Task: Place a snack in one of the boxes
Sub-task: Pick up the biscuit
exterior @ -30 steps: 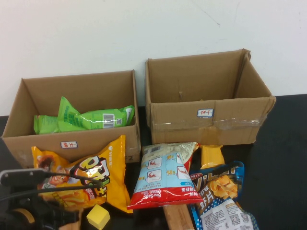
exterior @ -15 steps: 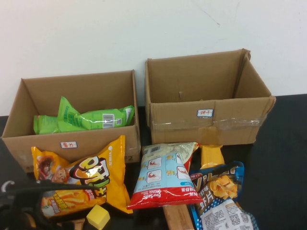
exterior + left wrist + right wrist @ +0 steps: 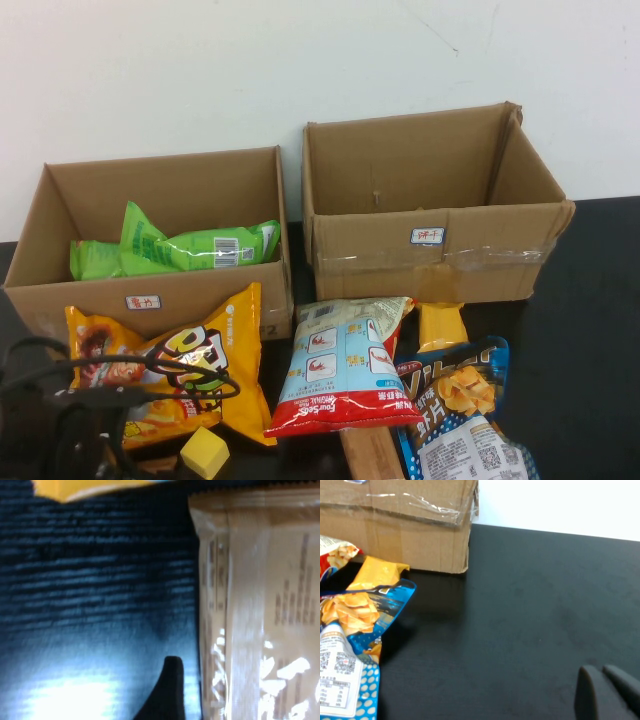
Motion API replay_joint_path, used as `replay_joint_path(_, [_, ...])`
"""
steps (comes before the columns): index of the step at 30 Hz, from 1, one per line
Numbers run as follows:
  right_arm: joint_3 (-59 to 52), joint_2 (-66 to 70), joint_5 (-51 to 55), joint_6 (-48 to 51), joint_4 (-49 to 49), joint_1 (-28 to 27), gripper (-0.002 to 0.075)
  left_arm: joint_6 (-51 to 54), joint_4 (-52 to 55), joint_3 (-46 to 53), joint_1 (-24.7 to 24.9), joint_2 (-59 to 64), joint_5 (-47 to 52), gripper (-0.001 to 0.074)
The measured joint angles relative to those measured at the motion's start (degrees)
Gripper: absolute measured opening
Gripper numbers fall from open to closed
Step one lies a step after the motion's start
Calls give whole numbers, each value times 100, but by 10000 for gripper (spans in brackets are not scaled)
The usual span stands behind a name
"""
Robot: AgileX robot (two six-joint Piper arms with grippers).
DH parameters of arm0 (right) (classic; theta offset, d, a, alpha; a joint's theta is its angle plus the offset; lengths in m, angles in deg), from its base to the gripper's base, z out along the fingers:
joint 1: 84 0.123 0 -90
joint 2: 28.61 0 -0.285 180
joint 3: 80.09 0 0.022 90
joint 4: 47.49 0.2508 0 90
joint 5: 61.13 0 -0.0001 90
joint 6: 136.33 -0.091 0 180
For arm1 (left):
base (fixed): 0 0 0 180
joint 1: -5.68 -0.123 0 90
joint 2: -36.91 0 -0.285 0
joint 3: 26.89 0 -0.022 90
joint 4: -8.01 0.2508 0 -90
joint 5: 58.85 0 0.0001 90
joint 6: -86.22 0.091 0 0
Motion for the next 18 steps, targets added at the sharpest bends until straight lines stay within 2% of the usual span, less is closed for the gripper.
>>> replay_joint_path(10, [0, 0, 0, 0, 0, 0, -1, 0, 11, -173, 0, 650, -172, 652])
replay_joint_path(12, [0, 0, 0, 0, 0, 0, -1, 0, 18, -173, 0, 662, -181, 606])
replay_joint_path(15, [0, 0, 0, 0, 0, 0, -1, 0, 18, -173, 0, 662, -248, 455])
replay_joint_path(16, [0, 0, 0, 0, 0, 0, -1, 0, 58, -173, 0, 662, -265, 430])
replay_joint_path(18, [0, 0, 0, 0, 0, 0, -1, 0, 58, -173, 0, 662, -302, 432])
